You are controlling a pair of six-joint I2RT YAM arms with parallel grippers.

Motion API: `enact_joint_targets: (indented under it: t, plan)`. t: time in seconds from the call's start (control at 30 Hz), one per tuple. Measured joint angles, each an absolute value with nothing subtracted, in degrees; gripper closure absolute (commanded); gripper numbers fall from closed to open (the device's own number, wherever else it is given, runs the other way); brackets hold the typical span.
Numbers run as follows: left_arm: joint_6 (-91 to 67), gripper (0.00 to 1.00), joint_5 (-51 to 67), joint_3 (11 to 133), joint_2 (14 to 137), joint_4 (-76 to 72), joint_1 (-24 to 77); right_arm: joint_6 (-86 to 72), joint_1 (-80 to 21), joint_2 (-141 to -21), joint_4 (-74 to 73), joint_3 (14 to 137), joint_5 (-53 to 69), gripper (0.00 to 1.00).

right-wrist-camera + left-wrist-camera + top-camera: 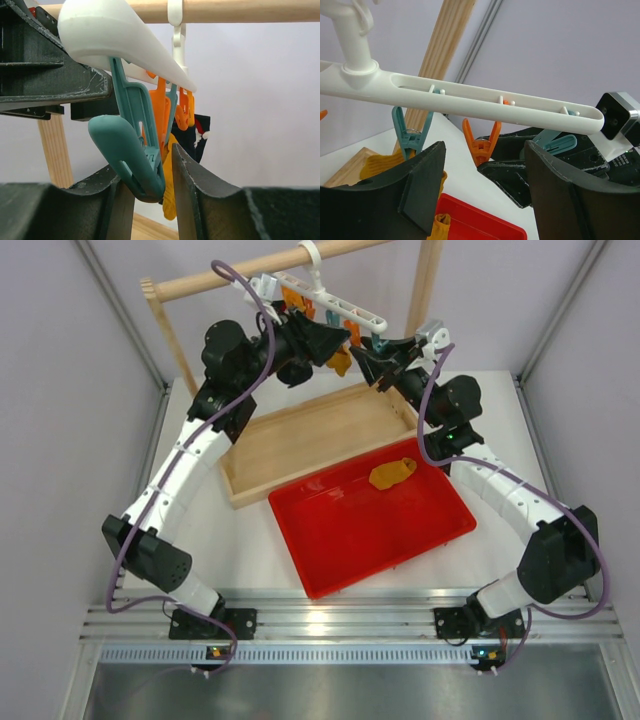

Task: Clip the socks to the hanger
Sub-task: Open the clamp at the hanger.

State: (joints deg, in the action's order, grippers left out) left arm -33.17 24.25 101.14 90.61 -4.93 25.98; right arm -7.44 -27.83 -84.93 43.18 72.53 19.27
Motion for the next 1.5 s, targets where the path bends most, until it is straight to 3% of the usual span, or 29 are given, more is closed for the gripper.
enact_joint_targets:
  t: [1.3,1.43,1.5]
  plan:
    - [-32.95,0.35,19.84,107.61,98.04,-4.29,28.64,-7.09,-27.68,-85.01,43.03,73.19,19.31,0.68]
    - [-33.19,0.43,19.59,107.7,98.04,-4.36,28.69,-7.09,-27.68,-85.01,43.03,73.19,19.31,0.68]
    - [-33.41,0.53,19.62,107.7,98.04,-4.38,28.71,-7.09,-27.68,-85.01,43.0,73.19,19.29,0.67]
